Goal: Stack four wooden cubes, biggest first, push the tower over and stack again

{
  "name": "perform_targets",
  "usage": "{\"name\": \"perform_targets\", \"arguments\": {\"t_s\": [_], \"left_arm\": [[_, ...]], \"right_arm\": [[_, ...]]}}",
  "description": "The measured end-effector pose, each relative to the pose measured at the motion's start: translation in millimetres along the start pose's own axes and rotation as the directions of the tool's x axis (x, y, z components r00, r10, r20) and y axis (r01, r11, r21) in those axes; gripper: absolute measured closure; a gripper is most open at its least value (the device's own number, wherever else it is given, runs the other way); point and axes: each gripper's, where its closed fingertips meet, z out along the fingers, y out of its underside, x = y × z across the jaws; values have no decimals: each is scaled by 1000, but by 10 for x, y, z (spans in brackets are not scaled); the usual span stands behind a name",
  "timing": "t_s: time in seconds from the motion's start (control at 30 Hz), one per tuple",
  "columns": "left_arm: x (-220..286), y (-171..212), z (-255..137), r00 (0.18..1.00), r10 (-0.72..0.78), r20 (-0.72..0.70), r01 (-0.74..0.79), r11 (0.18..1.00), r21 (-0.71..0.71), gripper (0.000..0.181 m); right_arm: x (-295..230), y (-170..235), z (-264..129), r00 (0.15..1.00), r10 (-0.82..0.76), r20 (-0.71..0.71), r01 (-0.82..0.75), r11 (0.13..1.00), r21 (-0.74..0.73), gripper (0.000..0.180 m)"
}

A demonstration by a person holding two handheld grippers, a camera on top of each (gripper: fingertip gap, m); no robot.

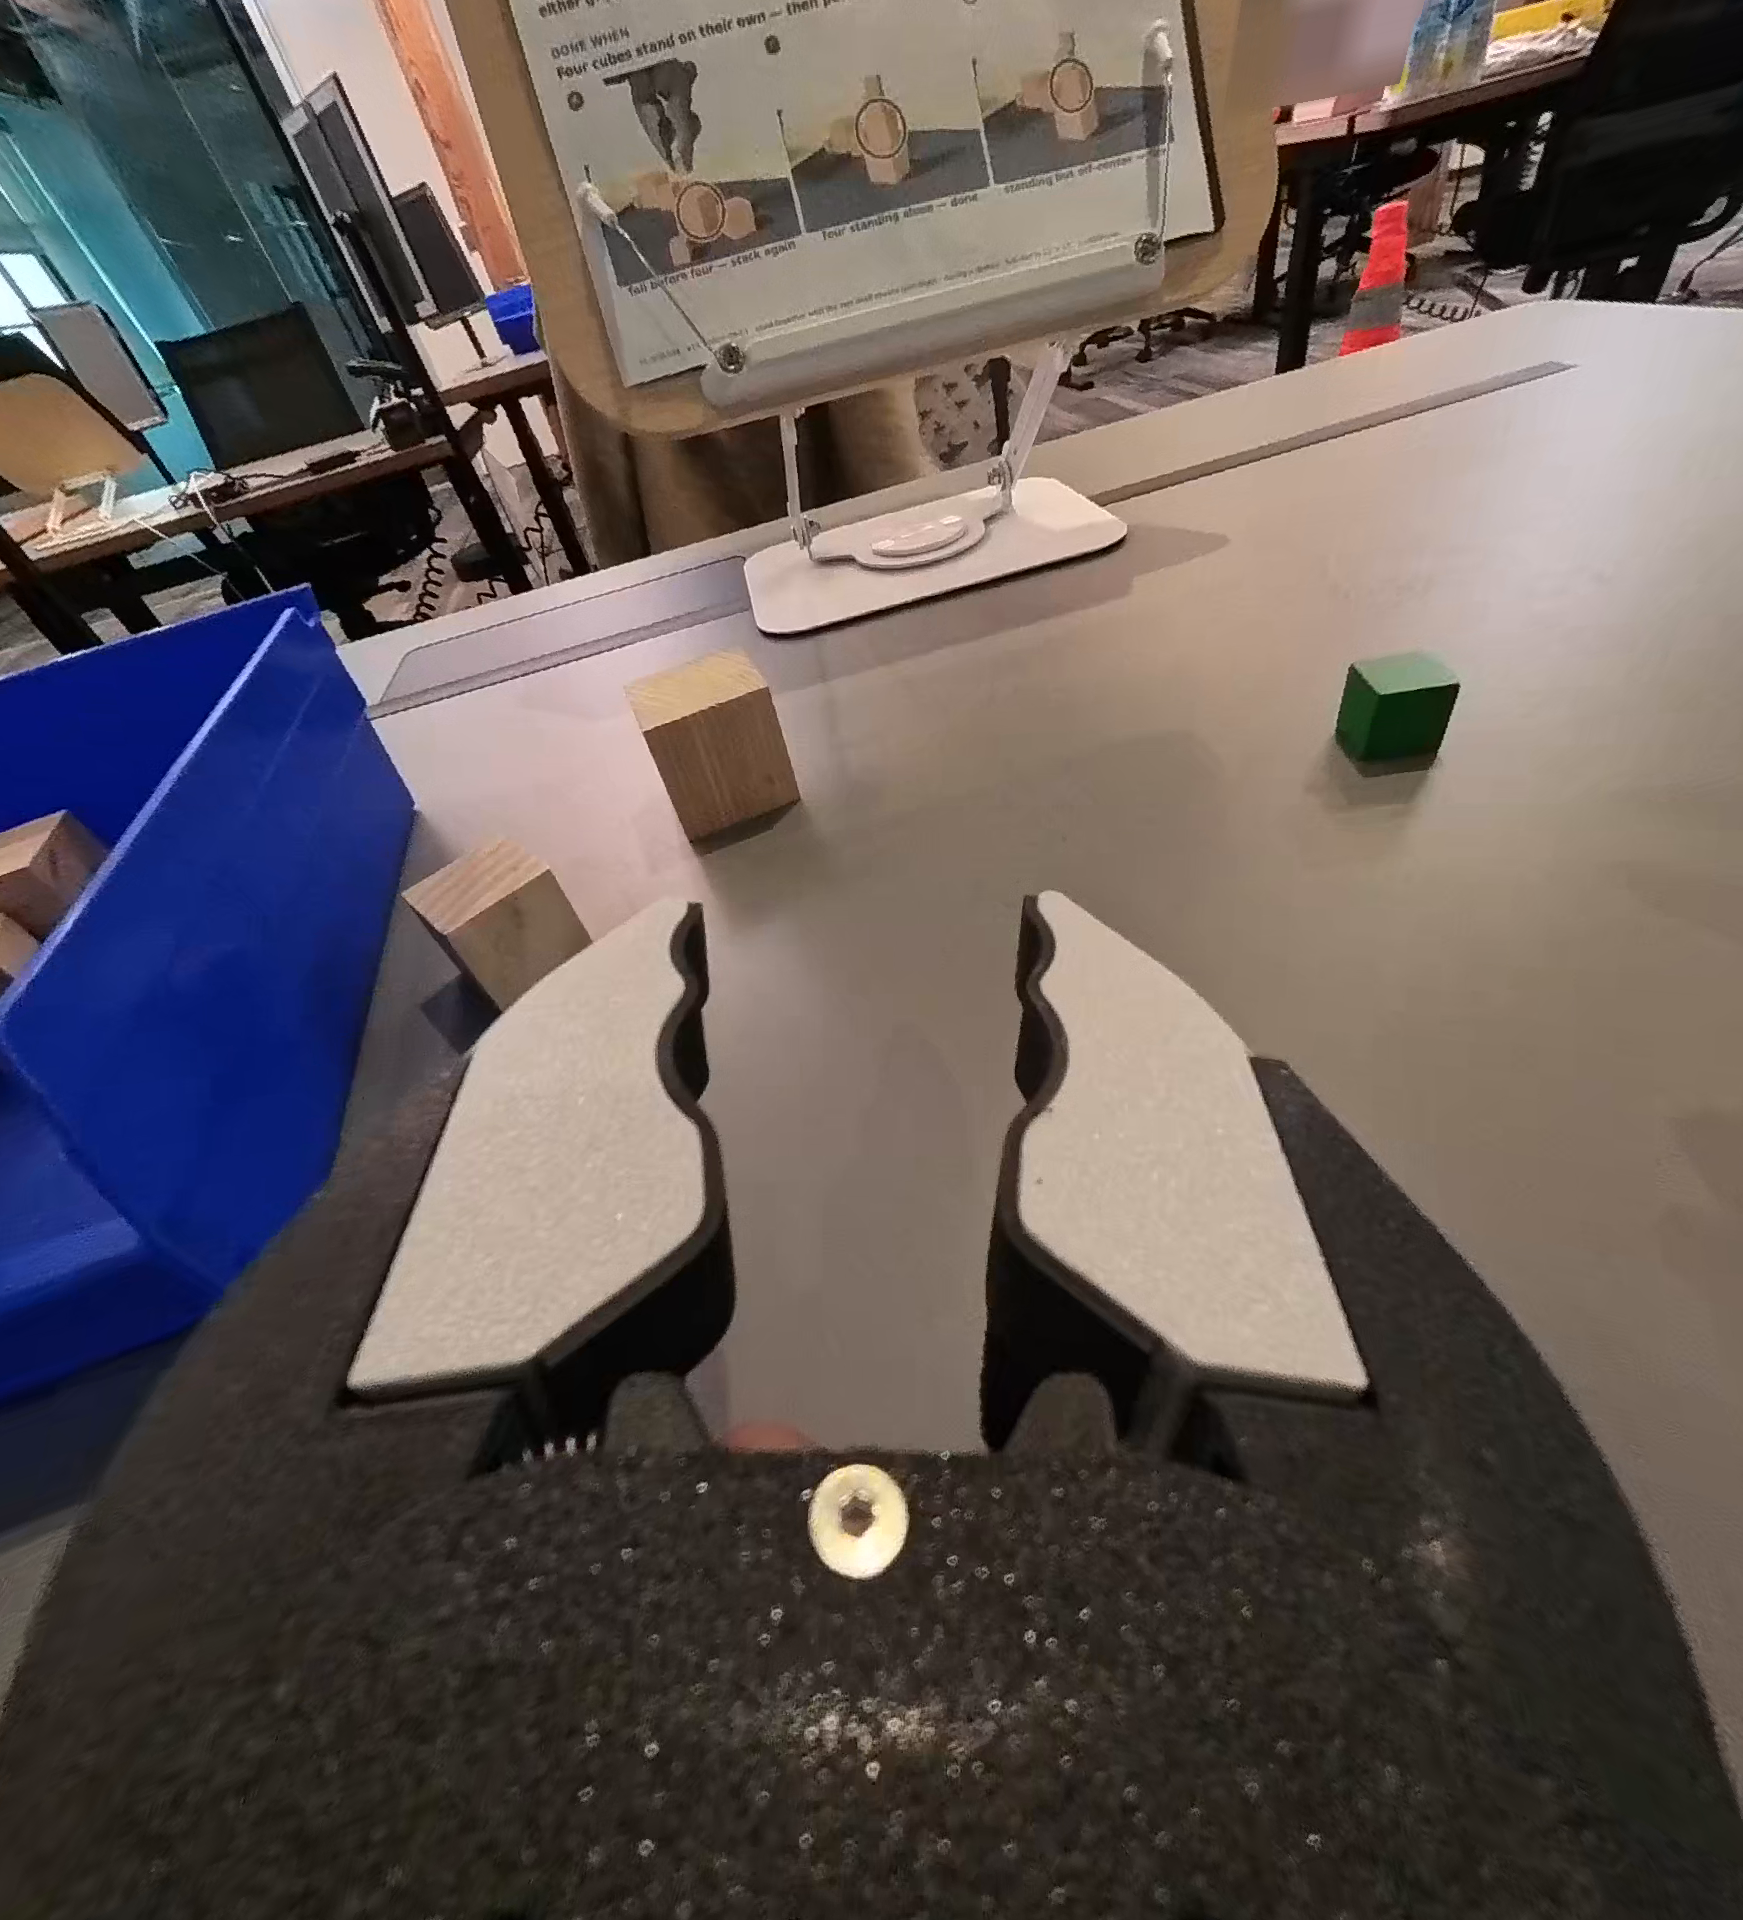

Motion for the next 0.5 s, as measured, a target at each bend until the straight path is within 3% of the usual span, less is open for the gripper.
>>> {"name": "perform_targets", "arguments": {"t_s": [0.5], "left_arm": [[-40,-8,77,1000,-30,-1,30,998,-64,125]], "right_arm": [[13,-80,-55,1000,4,2,-4,998,67,155]]}}
